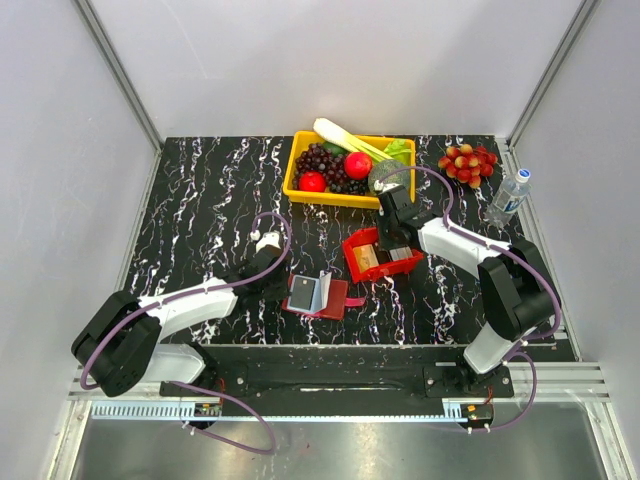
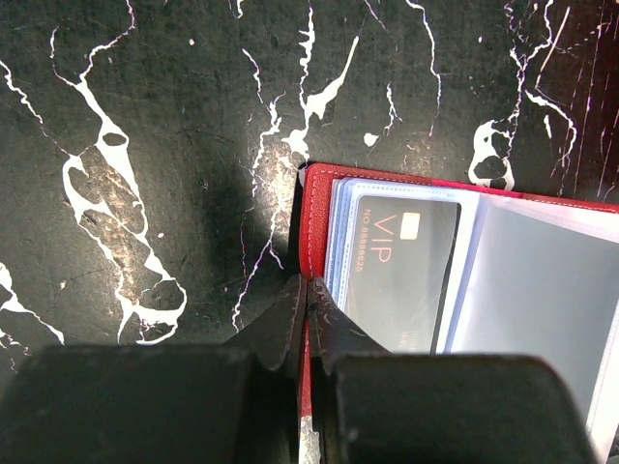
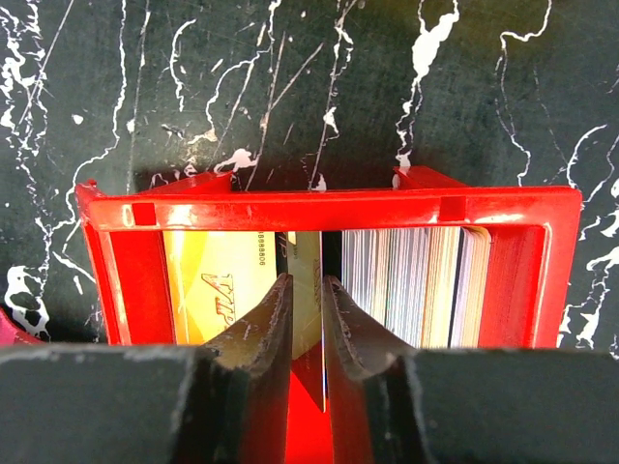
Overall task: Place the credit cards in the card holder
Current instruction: Pick up the credit card from the storage box.
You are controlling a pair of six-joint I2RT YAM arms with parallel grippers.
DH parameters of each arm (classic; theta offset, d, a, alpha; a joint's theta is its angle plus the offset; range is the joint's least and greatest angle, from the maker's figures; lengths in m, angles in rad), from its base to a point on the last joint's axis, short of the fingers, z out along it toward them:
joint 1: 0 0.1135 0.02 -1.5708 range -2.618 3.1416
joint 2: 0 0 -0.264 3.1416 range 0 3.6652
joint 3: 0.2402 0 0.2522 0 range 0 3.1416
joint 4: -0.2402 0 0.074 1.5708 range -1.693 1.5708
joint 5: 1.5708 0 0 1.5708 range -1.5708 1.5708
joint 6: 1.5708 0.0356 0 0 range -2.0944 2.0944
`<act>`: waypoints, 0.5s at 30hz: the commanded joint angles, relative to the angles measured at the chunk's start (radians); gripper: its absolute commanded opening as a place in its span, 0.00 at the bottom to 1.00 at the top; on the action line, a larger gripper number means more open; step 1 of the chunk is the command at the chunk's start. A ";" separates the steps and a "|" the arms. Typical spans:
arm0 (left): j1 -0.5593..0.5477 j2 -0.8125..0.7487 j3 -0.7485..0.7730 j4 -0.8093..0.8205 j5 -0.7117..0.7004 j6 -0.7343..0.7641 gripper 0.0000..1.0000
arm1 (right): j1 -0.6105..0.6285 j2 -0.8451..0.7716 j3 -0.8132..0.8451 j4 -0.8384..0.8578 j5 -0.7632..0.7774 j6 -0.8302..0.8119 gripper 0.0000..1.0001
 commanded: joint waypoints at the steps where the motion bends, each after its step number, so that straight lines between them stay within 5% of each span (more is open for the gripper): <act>1: 0.006 0.005 0.030 0.029 0.016 0.012 0.00 | 0.005 -0.010 -0.013 -0.003 -0.076 0.017 0.24; 15: 0.007 0.011 0.032 0.028 0.016 0.012 0.00 | 0.006 -0.027 -0.031 0.031 -0.166 0.028 0.14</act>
